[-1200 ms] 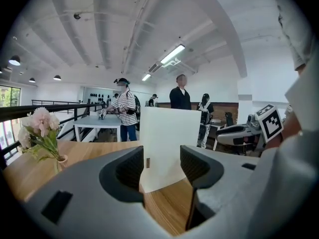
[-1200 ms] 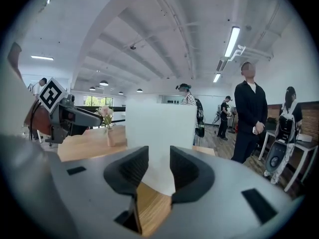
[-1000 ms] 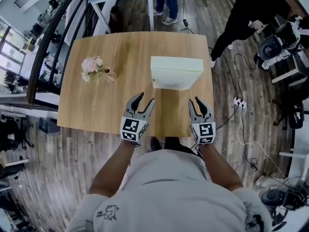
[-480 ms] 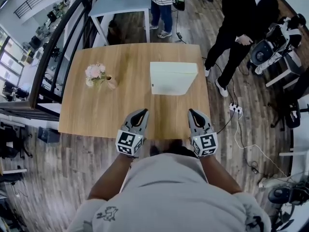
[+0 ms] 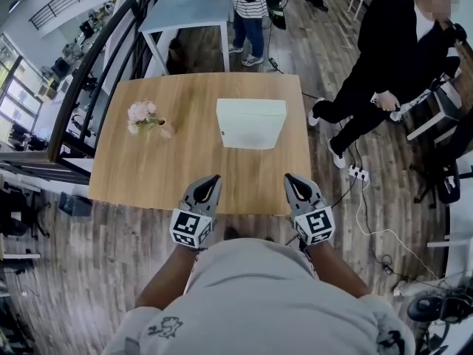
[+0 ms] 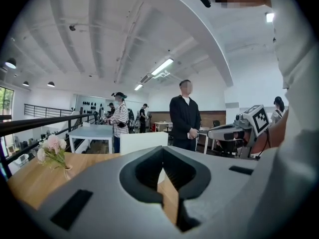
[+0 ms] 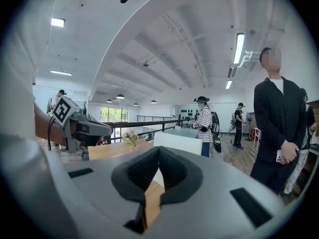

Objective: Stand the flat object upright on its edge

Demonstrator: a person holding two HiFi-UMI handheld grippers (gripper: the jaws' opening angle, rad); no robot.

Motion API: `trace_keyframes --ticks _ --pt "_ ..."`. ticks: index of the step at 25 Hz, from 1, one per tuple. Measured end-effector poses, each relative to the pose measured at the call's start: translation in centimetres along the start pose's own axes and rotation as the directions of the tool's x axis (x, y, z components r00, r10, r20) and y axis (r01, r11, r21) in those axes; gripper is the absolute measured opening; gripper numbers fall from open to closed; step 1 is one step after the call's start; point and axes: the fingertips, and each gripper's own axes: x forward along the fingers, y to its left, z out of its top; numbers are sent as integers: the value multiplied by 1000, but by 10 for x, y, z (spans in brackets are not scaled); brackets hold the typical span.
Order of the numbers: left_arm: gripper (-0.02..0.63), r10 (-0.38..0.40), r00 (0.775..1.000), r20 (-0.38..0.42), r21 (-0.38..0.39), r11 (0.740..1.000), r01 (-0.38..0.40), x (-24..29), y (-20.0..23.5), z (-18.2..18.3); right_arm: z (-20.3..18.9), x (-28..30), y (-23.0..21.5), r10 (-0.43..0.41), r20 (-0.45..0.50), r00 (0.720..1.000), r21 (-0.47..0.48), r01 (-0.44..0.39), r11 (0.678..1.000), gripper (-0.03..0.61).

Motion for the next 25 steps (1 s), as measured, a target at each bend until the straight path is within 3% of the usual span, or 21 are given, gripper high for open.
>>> trace_keyframes --ticks 10,15,25 --pt "6 51 999 6 -24 998 -51 -10 -76 4 -20 -62 -16 101 -22 995 -12 -102 995 5" --pt "6 74 997 -8 -10 997 -74 -19 -98 -7 -25 -82 -2 172 -37 984 -27 -173 985 5" --pt "6 -13 1000 3 -35 999 13 -58 -107 -9 -16 -103 45 123 -18 992 32 -122 992 5"
